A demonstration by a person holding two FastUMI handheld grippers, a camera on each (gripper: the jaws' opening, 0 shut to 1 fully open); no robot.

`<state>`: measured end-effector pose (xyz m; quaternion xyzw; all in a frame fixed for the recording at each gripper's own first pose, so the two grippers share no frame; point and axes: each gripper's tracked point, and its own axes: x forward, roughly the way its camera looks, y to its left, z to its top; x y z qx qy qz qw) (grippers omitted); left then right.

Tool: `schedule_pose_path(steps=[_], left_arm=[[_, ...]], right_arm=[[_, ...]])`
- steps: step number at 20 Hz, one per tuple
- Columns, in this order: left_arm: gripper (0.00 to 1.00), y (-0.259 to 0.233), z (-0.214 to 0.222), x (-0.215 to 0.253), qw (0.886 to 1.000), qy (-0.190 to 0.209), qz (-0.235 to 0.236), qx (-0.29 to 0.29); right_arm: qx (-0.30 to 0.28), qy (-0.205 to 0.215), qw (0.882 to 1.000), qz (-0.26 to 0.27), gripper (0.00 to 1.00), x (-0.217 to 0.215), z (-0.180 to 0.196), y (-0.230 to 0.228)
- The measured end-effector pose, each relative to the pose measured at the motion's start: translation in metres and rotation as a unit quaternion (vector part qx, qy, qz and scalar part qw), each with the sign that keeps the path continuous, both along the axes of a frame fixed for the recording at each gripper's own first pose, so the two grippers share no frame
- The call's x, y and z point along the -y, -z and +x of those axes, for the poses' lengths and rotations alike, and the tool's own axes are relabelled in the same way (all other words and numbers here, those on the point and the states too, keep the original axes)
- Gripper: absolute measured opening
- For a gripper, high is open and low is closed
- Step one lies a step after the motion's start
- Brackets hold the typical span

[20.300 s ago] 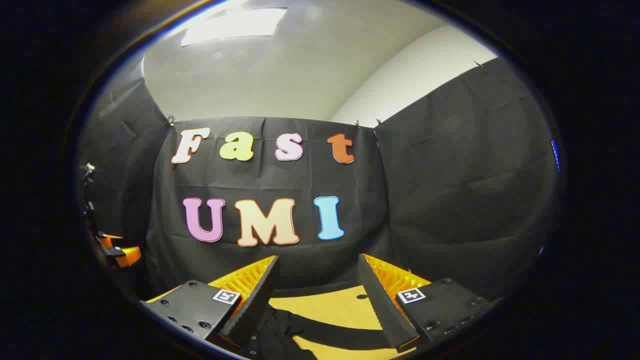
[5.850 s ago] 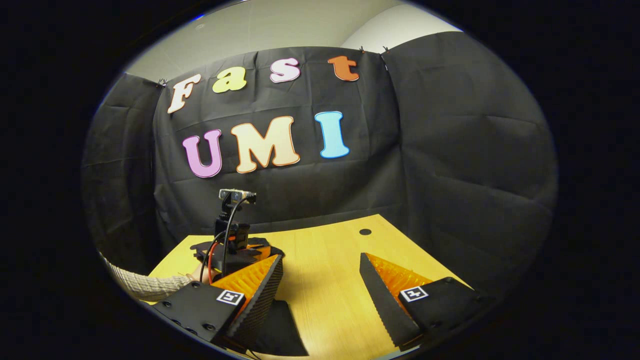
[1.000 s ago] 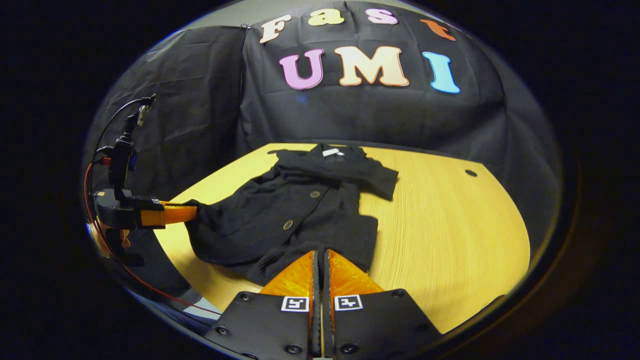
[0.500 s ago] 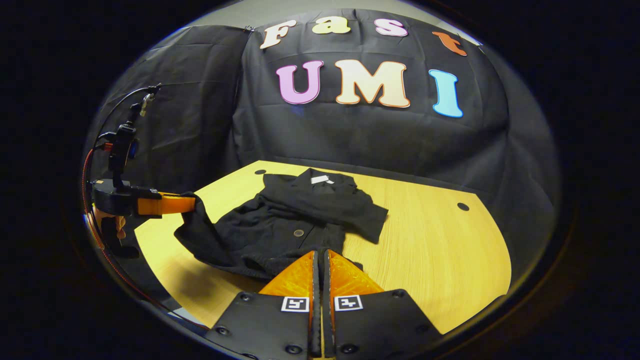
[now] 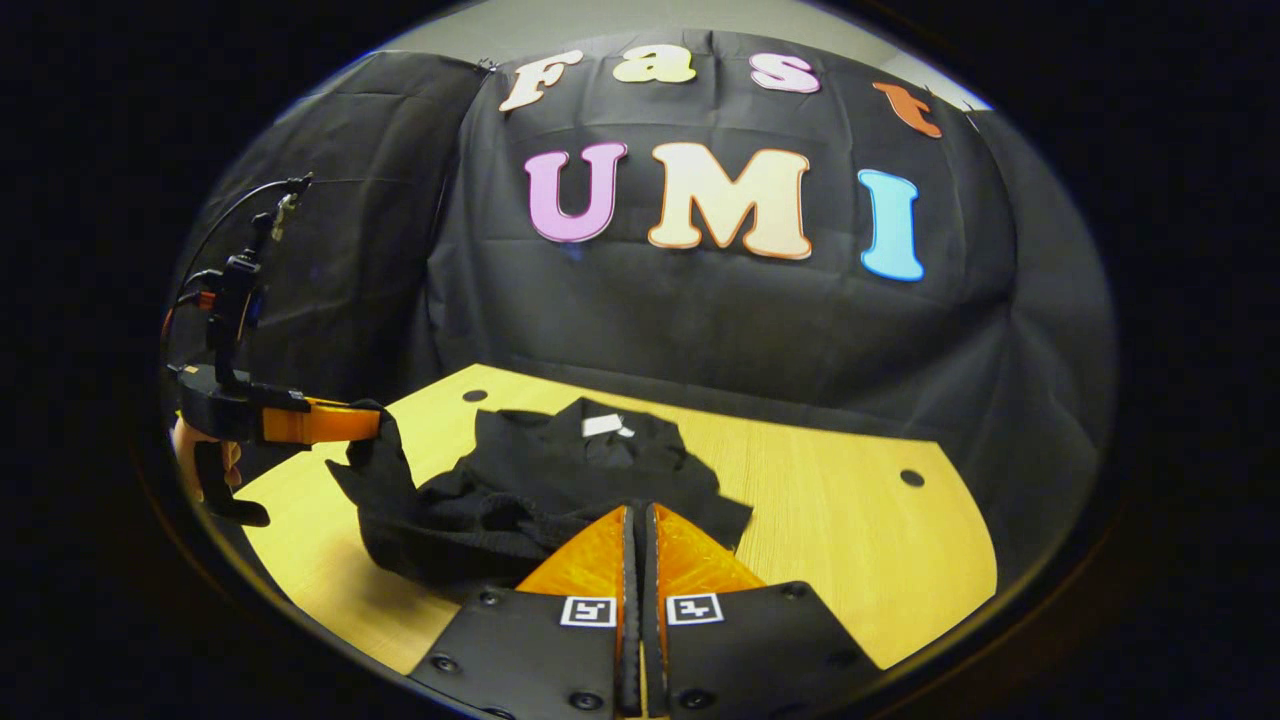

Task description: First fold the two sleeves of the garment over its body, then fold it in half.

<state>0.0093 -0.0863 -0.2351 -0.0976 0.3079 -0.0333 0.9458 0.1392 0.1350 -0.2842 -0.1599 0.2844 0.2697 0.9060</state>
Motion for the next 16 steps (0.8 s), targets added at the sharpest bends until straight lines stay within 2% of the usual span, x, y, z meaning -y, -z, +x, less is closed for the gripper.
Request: schedule_pose_path(steps=[7,12,16], left_arm=[[0.0,0.005,0.081,-0.009,1.0,0.01,0.001,0.027],[0.0,0.03,0.135,-0.014,0.999,0.017,0.007,0.033],[0.0,0.057,0.166,-0.015,1.0,-0.003,0.002,0.031]], right_arm=[[0.033,-0.005,0.999,0.004,0.04,-0.039,0.084,0.002],[0.038,0.013,0.999,-0.007,0.04,-0.057,0.139,0.028],[0.028,0.03,0.999,-0.027,0.04,-0.06,0.172,0.065]])
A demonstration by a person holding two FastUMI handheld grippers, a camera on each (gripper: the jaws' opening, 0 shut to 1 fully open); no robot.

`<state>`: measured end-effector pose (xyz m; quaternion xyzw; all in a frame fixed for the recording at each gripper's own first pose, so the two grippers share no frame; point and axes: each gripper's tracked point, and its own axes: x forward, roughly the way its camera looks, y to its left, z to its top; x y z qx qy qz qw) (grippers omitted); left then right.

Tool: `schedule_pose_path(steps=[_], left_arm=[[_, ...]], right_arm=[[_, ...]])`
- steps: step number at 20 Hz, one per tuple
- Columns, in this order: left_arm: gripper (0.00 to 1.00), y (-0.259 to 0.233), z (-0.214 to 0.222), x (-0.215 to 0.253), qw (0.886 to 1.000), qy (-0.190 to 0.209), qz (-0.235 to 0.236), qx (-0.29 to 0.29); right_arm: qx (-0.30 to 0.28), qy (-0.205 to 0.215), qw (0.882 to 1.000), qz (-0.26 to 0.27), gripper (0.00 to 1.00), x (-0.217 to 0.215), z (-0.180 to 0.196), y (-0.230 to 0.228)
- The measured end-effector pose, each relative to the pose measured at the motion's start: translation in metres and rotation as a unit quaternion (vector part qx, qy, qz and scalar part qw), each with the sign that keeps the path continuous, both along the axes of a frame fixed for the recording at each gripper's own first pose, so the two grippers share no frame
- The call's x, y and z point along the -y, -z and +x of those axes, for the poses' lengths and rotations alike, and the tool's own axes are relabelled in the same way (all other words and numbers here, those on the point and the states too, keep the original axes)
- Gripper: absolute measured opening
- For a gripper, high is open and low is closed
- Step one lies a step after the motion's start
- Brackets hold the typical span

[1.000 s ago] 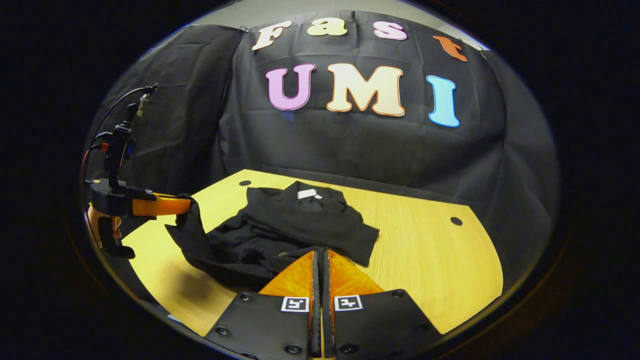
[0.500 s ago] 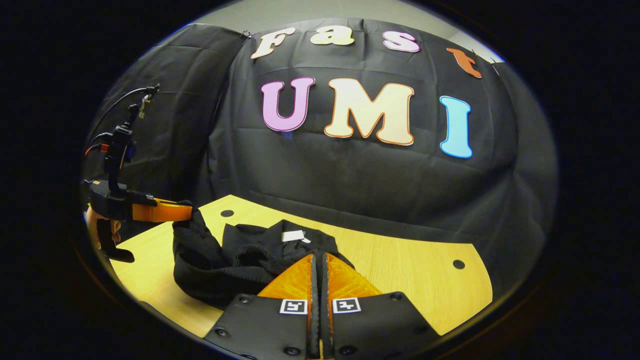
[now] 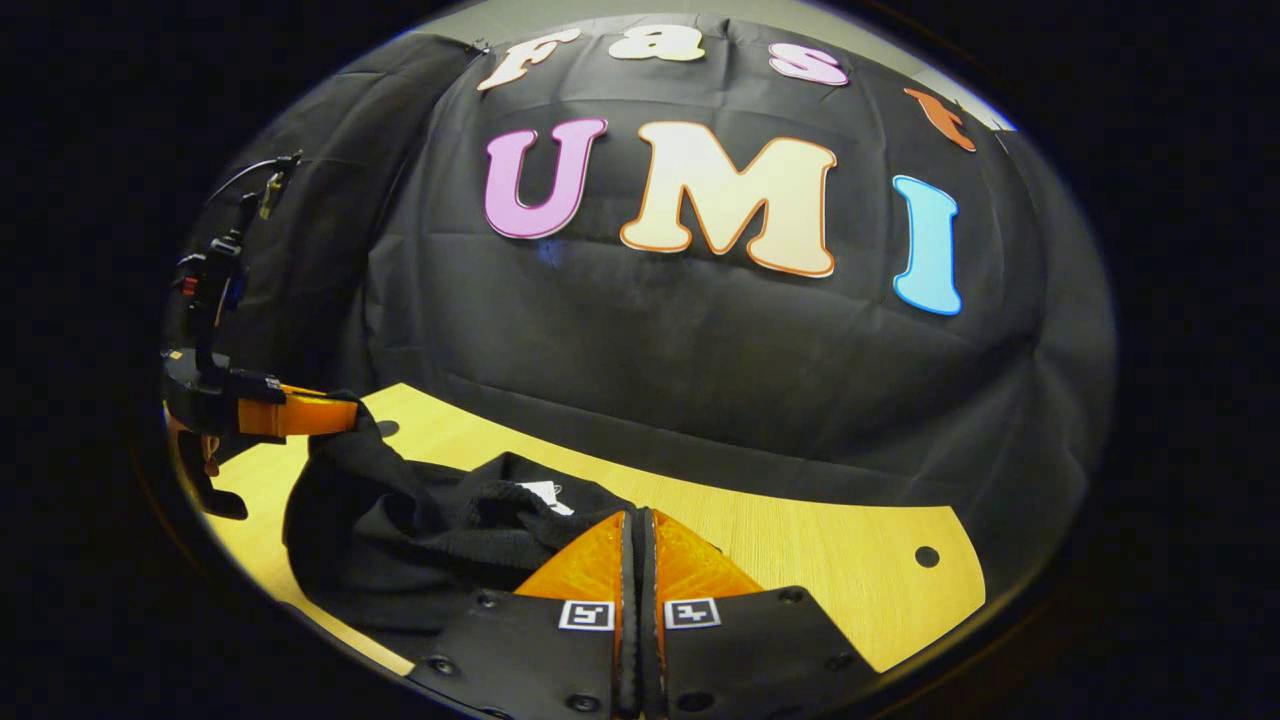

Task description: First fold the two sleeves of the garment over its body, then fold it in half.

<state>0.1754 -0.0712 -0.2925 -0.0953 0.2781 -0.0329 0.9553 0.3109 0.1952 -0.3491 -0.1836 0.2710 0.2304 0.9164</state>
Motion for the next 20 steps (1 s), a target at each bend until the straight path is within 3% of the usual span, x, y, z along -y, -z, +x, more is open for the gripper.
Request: schedule_pose_path(steps=[6,12,13,14,16,20], left_arm=[[0.0,0.03,0.028,0.001,1.0,-0.016,0.018,0.007],[0.03,0.028,0.041,0.001,0.999,-0.021,0.031,0.028],[0.07,0.021,0.045,0.0,0.998,-0.023,0.036,0.04],[0.19,0.013,0.046,0.002,0.998,-0.023,0.038,0.051],[0.53,-0.004,0.047,0.0,0.997,-0.028,0.036,0.065],[0.78,-0.025,0.029,-0.001,0.996,-0.048,0.015,0.069]], right_arm=[[-0.034,0.038,0.999,-0.007,0.04,0.014,0.023,0.054],[-0.032,0.042,0.999,0.01,0.05,0.016,0.025,0.05],[-0.027,0.042,0.999,0.008,0.1,0.018,0.029,0.049],[-0.023,0.042,0.999,0.007,0.16,0.02,0.031,0.045],[-0.019,0.048,0.999,0.004,0.27,0.024,0.033,0.042],[-0.013,0.046,0.999,0.005,0.84,0.032,0.027,0.015]])
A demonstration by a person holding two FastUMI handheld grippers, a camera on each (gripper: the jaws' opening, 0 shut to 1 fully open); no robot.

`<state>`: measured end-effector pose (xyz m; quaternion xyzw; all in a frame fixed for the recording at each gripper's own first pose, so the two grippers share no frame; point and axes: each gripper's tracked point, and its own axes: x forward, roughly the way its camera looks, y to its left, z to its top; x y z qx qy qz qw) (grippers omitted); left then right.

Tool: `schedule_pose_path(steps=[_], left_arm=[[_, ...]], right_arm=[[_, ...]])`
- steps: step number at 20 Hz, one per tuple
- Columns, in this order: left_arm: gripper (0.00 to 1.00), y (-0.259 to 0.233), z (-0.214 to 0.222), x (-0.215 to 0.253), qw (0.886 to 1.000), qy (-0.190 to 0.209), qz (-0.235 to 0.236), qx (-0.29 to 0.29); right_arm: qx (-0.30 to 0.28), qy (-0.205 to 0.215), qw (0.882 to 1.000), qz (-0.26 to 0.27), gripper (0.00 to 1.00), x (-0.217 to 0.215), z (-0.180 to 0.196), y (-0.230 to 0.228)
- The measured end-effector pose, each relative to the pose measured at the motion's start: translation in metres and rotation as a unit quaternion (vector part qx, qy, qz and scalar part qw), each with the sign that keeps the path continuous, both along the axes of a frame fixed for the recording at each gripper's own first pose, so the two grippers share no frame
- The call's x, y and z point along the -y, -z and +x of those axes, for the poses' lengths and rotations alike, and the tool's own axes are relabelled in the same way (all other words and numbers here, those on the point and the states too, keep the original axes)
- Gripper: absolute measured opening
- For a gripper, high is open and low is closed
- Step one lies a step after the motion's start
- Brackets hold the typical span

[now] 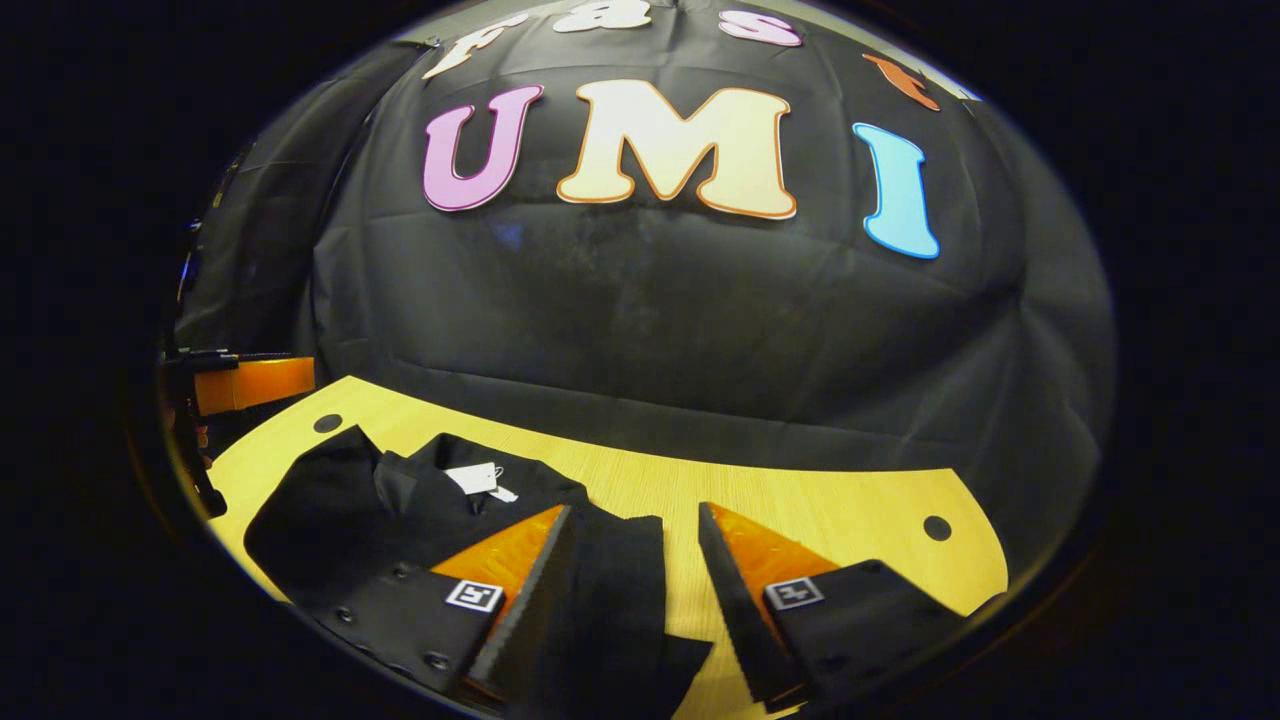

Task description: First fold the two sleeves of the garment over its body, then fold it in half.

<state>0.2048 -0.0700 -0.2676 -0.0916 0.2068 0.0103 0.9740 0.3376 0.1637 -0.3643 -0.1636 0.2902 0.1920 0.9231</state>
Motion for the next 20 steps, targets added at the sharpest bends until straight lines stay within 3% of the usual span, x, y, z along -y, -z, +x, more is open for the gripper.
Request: schedule_pose_path(steps=[2,3,11,15,20], left_arm=[[0.89,-0.015,-0.015,-0.003,1.0,-0.016,-0.006,0.002],[0.9,-0.028,-0.024,-0.003,1.0,-0.019,-0.007,0.01],[0.86,-0.137,-0.112,0.006,0.996,-0.028,0.023,0.086],[0.88,-0.175,-0.168,0.005,0.993,-0.044,0.051,0.102],[0.87,-0.185,-0.233,0.025,0.991,-0.019,0.081,0.106]], right_arm=[[0.005,-0.01,1.0,0.007,0.87,0.003,-0.014,-0.023],[0.014,-0.014,1.0,0.017,0.87,0.002,-0.021,-0.04],[0.099,-0.037,0.99,0.088,0.84,0.043,-0.106,-0.176],[0.104,-0.054,0.986,0.115,0.87,0.064,-0.173,-0.211],[0.111,-0.056,0.98,0.157,0.94,0.089,-0.243,-0.233]])
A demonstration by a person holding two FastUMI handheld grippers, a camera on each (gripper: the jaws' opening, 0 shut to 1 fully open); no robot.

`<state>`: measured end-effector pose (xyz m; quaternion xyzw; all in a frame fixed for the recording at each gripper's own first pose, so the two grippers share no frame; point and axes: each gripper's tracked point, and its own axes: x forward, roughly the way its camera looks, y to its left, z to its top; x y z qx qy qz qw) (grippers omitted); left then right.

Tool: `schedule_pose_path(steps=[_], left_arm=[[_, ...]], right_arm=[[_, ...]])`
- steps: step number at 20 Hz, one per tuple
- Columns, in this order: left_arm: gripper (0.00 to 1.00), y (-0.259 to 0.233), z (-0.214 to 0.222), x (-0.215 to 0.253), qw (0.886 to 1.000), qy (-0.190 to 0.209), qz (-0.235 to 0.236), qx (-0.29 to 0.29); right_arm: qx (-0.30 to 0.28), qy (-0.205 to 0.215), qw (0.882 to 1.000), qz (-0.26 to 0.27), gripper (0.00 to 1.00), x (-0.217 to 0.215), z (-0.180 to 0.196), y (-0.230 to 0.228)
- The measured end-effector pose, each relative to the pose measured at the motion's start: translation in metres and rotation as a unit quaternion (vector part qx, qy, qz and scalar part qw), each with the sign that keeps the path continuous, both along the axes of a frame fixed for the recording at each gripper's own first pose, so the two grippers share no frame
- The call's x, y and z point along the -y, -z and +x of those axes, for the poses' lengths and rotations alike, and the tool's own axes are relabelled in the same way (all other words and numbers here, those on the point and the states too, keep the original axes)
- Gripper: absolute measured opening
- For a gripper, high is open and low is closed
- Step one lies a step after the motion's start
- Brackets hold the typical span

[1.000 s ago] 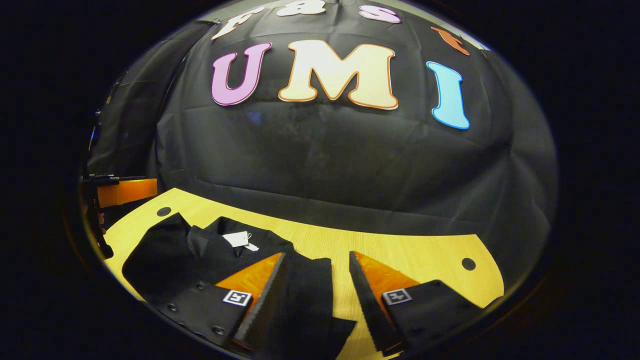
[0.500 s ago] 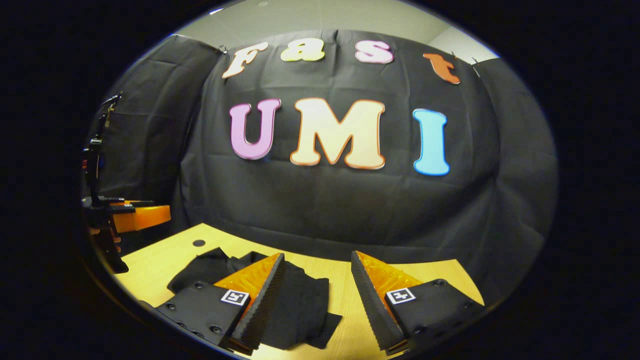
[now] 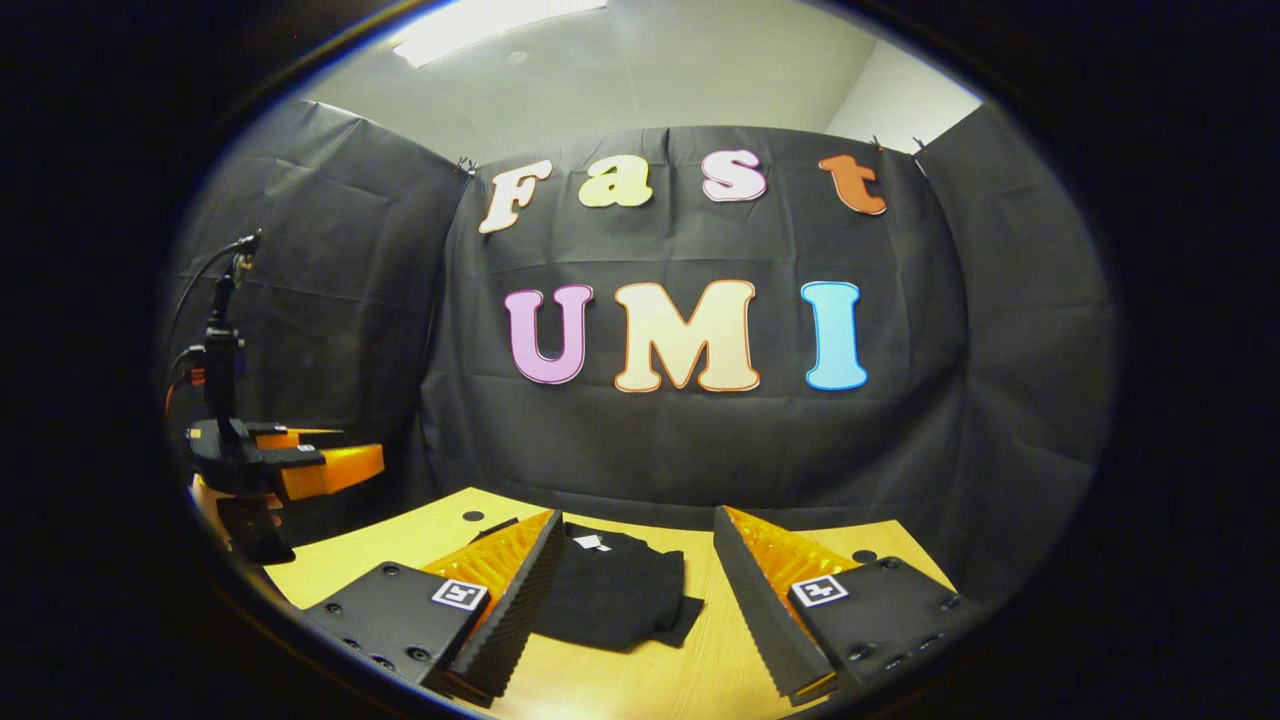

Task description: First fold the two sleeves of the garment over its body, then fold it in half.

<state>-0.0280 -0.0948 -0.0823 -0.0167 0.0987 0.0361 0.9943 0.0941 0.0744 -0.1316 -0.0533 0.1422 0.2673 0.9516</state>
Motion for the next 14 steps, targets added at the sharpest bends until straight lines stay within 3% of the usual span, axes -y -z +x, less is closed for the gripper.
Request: schedule_pose_path(steps=[2,7,14], left_arm=[[0.88,0.005,-0.024,0.004,1.0,-0.004,0.007,-0.01],[0.89,0.018,-0.07,0.04,0.999,0.014,-0.042,-0.029],[0.89,0.026,-0.095,0.047,0.998,0.007,-0.041,-0.049]], right_arm=[[-0.01,0.001,1.0,0.024,0.96,0.013,-0.025,-0.003],[-0.022,0.021,0.999,0.036,0.95,0.063,-0.069,0.008],[-0.039,0.049,0.997,0.039,0.98,0.091,-0.094,0.023]])
